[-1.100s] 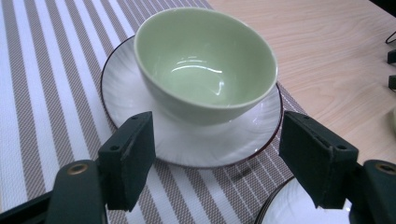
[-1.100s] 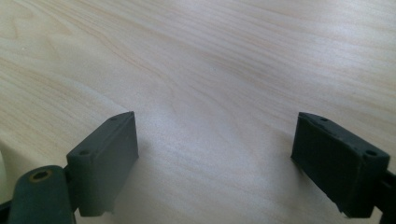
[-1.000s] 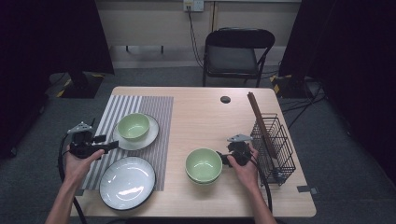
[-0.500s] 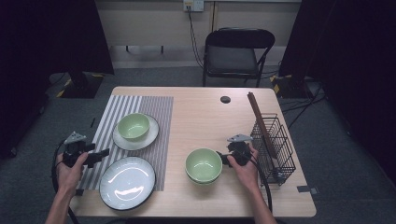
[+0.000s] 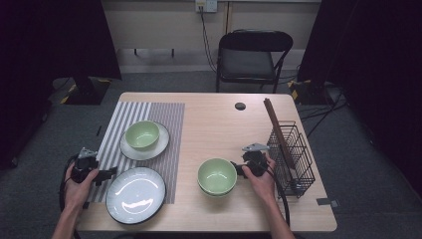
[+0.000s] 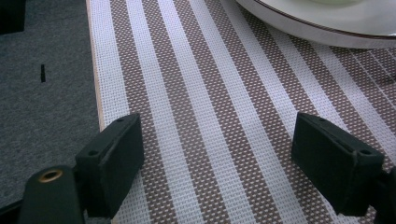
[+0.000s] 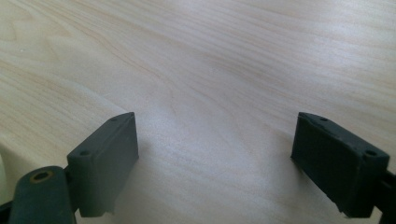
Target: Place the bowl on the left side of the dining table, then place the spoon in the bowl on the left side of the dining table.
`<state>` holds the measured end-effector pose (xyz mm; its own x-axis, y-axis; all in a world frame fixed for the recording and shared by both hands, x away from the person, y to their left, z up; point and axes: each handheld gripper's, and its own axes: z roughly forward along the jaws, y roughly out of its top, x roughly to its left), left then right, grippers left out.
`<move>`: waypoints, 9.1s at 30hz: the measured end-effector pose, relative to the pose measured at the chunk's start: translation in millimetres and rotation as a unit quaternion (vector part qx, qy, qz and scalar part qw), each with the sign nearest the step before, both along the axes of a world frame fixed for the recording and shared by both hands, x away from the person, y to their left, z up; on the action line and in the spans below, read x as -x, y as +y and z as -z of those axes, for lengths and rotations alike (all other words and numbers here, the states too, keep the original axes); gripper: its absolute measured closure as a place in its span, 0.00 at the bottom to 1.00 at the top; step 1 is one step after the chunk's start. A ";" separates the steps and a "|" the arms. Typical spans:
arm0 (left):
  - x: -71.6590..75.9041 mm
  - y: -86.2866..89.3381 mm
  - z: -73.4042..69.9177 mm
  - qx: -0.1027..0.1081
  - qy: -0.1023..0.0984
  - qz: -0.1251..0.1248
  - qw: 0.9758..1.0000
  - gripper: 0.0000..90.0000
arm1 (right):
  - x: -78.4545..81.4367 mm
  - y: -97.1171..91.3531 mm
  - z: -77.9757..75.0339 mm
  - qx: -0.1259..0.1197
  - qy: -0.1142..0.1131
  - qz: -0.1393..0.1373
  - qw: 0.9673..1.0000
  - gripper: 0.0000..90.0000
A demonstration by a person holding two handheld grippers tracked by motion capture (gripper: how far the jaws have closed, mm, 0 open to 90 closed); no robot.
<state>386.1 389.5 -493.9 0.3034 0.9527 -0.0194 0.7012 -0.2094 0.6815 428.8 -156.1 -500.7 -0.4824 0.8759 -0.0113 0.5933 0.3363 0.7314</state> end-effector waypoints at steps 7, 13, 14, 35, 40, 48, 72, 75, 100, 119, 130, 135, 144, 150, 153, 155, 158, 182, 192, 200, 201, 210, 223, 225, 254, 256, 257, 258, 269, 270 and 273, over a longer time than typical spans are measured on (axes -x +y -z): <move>4.8 0.7 5.8 0.001 -0.028 -0.005 1.000 0.15 | 0.4 0.9 -0.2 -0.002 -0.001 0.011 1.000 0.17; 4.7 0.8 5.6 -0.001 -0.026 -0.005 1.000 0.15 | -3.3 -0.5 -5.7 0.010 0.010 0.017 1.000 0.27; 4.7 0.7 5.8 0.000 -0.028 -0.006 1.000 0.15 | -4.7 -1.6 -7.0 0.010 0.011 0.018 1.000 0.27; 4.7 0.8 5.8 0.000 -0.027 -0.005 1.000 0.15 | -9.7 10.7 -46.1 0.002 -0.039 0.028 0.999 0.33; 4.7 0.7 5.9 0.000 -0.028 -0.006 1.000 0.15 | -9.8 8.6 -55.6 -0.024 -0.040 0.032 0.998 0.33; 4.7 0.7 5.9 0.000 -0.028 -0.006 1.000 0.15 | -1.5 13.2 -72.1 -0.052 -0.042 0.011 0.998 0.32; 4.7 0.9 5.9 0.001 -0.027 -0.005 1.000 0.15 | 15.0 17.6 -119.0 -0.113 -0.064 -0.049 0.990 0.43; 4.7 0.8 5.9 0.001 -0.027 -0.005 1.000 0.15 | 15.6 17.8 -121.6 -0.114 -0.061 -0.053 0.990 0.47; 4.7 0.9 5.9 0.001 -0.028 -0.005 1.000 0.15 | 30.4 1.8 -160.4 -0.134 -0.068 -0.082 0.985 0.58; 4.7 0.8 5.9 0.001 -0.027 -0.005 1.000 0.15 | 42.1 -31.5 -184.3 -0.144 -0.086 -0.076 0.983 0.69; 4.6 0.9 5.9 0.001 -0.028 -0.005 1.000 0.15 | 47.7 -55.9 -190.4 -0.143 -0.076 -0.085 0.983 0.71; 4.7 0.8 5.9 0.001 -0.027 -0.005 1.000 0.15 | 49.3 -67.3 -188.4 -0.134 -0.071 -0.082 0.985 0.74; 4.7 0.8 5.9 0.001 -0.027 -0.006 1.000 0.15 | 51.8 -80.0 -178.6 -0.142 -0.053 -0.083 0.985 0.76; 4.7 0.8 5.9 0.001 -0.028 -0.005 1.000 0.15 | 53.1 -86.6 -174.2 -0.142 -0.049 -0.073 0.986 0.77; 4.7 0.8 5.9 0.001 -0.028 -0.005 1.000 0.15 | 54.4 -91.1 -171.4 -0.139 -0.045 -0.069 0.987 0.77; 4.7 0.8 5.9 0.001 -0.028 -0.005 1.000 0.15 | 55.1 -94.5 -168.7 -0.139 -0.042 -0.065 0.987 0.77; 4.7 0.8 5.9 0.001 -0.027 -0.005 1.000 0.15 | 56.4 -98.9 -165.4 -0.135 -0.037 -0.060 0.988 0.78; 4.7 0.9 5.9 0.001 -0.027 -0.005 1.000 0.15 | 41.9 -113.2 -152.5 -0.111 -0.016 -0.013 0.994 0.84; 4.7 0.8 5.9 0.001 -0.028 -0.005 1.000 0.15 | 39.3 -113.2 -148.3 -0.106 -0.009 -0.008 0.994 0.88; 4.7 0.8 5.9 0.001 -0.028 -0.005 1.000 0.15 | 42.3 -114.1 -150.9 -0.110 -0.015 -0.008 0.994 0.91; 4.7 0.8 5.9 0.001 -0.028 -0.005 1.000 0.15 | 42.8 -114.9 -151.0 -0.114 -0.016 -0.008 0.993 0.91; 4.7 0.8 5.9 0.001 -0.028 -0.005 1.000 0.15 | 43.2 -117.6 -149.8 -0.119 -0.018 -0.009 0.993 0.91; 4.7 0.8 5.9 0.001 -0.027 -0.005 1.000 0.15 | 44.8 -116.5 -152.1 -0.122 -0.026 -0.012 0.992 0.97; 4.7 0.8 5.9 0.001 -0.028 -0.006 1.000 0.15 | 45.6 -116.7 -152.2 -0.120 -0.026 -0.013 0.992 0.94; 4.7 0.8 5.9 0.001 -0.028 -0.005 1.000 0.15 | 59.0 -114.0 -153.1 -0.131 -0.040 -0.032 0.990 0.93; 4.7 0.7 5.9 0.001 -0.027 -0.006 1.000 0.15 | 59.2 -114.6 -152.4 -0.130 -0.039 -0.034 0.990 0.92; 4.7 0.8 5.9 0.001 -0.028 -0.005 1.000 0.15 | 59.2 -114.6 -152.1 -0.128 -0.037 -0.036 0.990 0.91; 4.7 0.8 5.9 0.001 -0.027 -0.005 1.000 0.15 | 59.1 -114.9 -151.9 -0.128 -0.035 -0.037 0.990 0.91; 4.7 0.8 5.9 0.001 -0.028 -0.006 1.000 0.15 | 63.2 -116.3 -145.7 -0.122 -0.021 -0.034 0.992 0.87; 4.7 0.9 5.9 0.001 -0.027 -0.005 1.000 0.15 | 63.6 -116.5 -145.3 -0.122 -0.022 -0.035 0.992 0.86; 4.7 0.8 5.9 0.001 -0.027 -0.005 1.000 0.15 | 64.9 -116.9 -143.8 -0.120 -0.021 -0.036 0.992 0.85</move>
<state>381.5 390.3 -499.9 0.2938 0.9559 -0.0046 0.6649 -0.2010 0.7194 364.0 -273.0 -357.0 -0.5475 0.8187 0.1729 0.5421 0.1896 0.8186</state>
